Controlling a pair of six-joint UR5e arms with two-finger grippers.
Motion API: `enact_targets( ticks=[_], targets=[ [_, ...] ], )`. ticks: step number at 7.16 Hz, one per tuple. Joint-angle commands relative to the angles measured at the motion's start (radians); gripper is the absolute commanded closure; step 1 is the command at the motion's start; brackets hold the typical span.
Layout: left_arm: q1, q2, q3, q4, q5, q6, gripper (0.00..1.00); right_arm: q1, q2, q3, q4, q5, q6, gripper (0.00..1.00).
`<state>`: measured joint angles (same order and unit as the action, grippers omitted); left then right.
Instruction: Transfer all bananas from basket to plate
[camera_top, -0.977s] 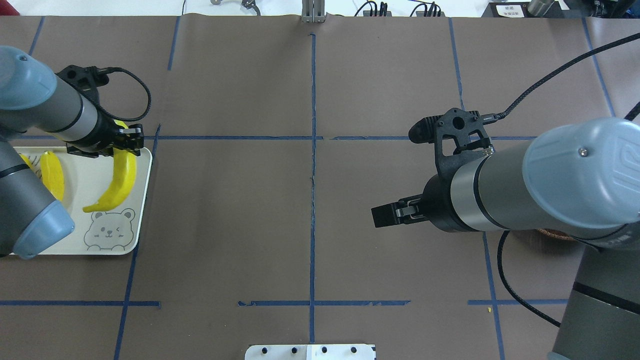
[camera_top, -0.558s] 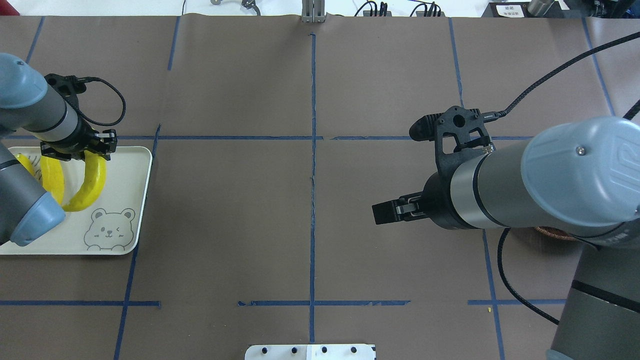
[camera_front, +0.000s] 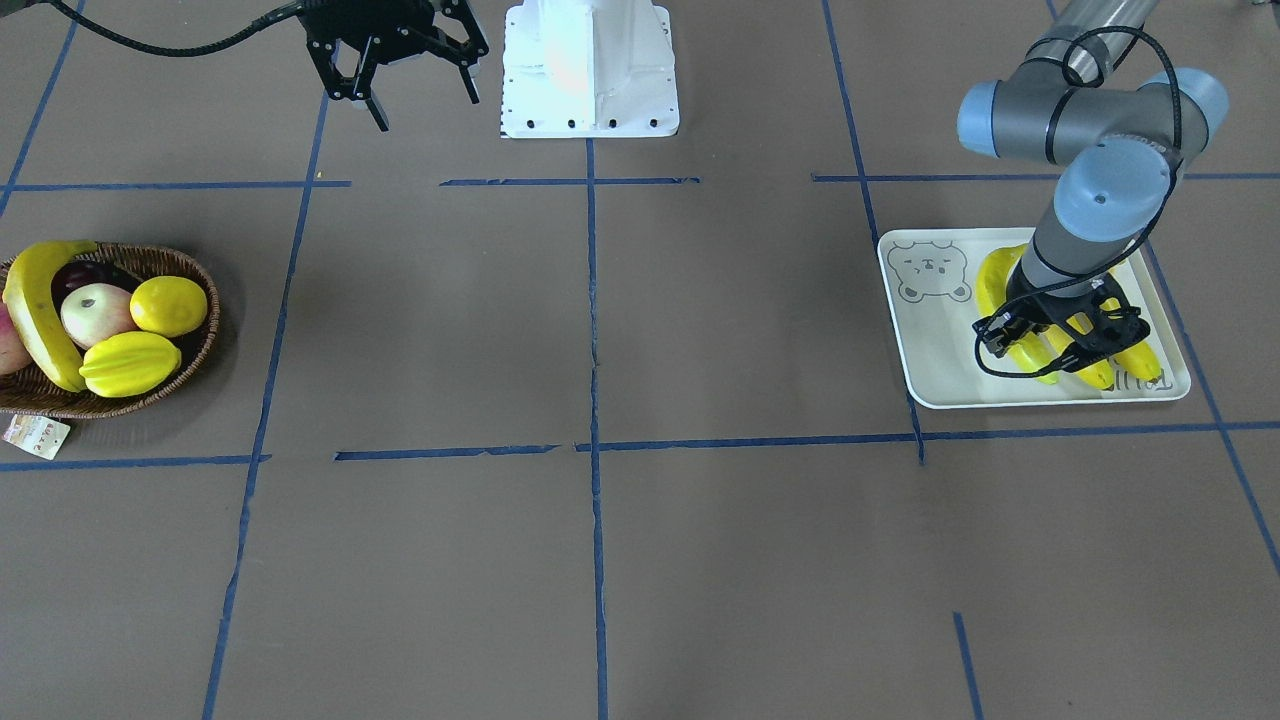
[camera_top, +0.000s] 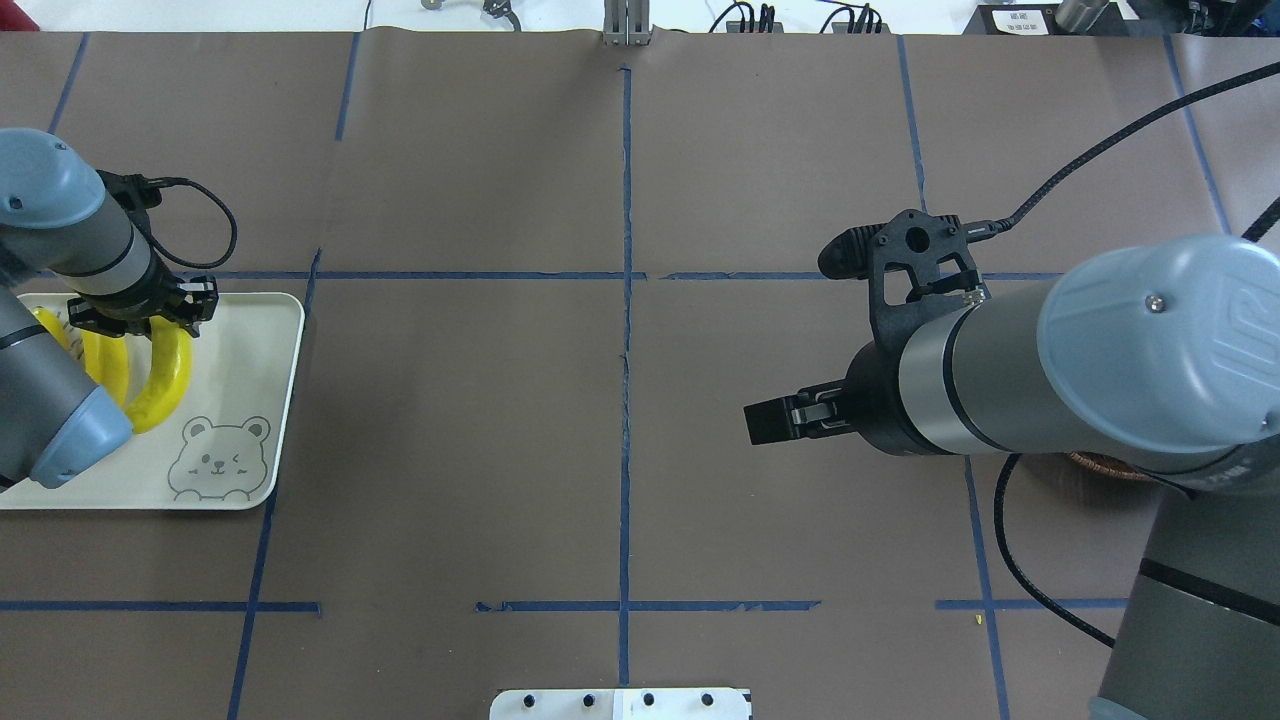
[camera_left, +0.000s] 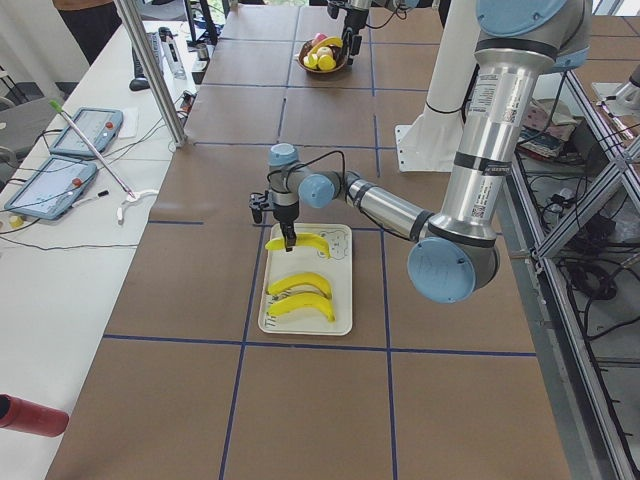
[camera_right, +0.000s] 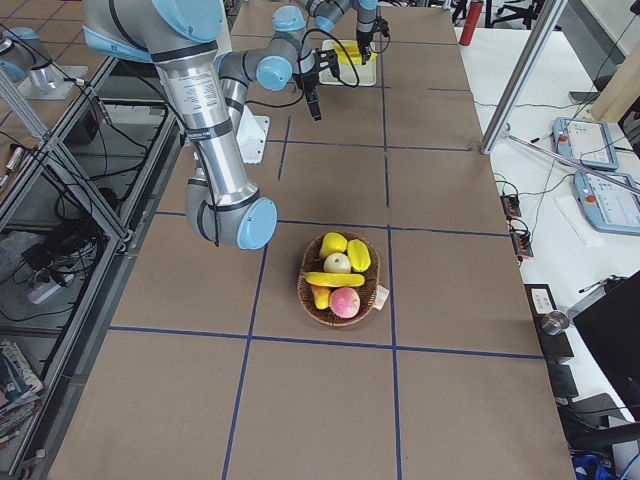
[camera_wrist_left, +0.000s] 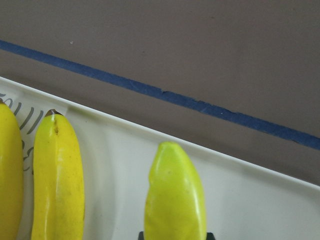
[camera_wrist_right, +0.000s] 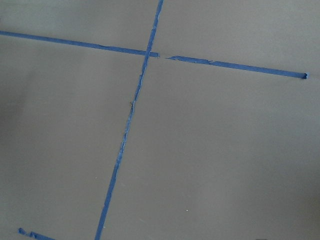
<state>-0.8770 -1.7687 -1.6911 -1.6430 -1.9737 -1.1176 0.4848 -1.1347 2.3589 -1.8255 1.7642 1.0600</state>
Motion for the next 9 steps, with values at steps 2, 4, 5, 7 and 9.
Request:
enact_targets(
  ticks=[2,4,5,7,9],
  targets=[
    [0.003,0.049,0.040,-0.073,0.001,0.002,0.56,-0.002,0.007,-0.007,0.003,-0.002,0.000,0.00],
    [0.004,0.048,0.076,-0.161,0.000,-0.001,0.00,0.000,0.007,-0.007,0.003,-0.002,0.000,0.00],
    [0.003,0.043,0.056,-0.159,-0.008,0.001,0.00,0.003,0.007,-0.006,0.003,0.000,0.000,0.00],
    [-0.043,0.034,0.004,-0.134,-0.075,0.001,0.00,0.023,-0.002,0.003,0.000,0.004,-0.002,0.00],
    [-0.083,0.041,-0.109,-0.112,-0.137,0.001,0.00,0.058,-0.043,0.007,0.000,0.017,-0.015,0.00]
  ],
)
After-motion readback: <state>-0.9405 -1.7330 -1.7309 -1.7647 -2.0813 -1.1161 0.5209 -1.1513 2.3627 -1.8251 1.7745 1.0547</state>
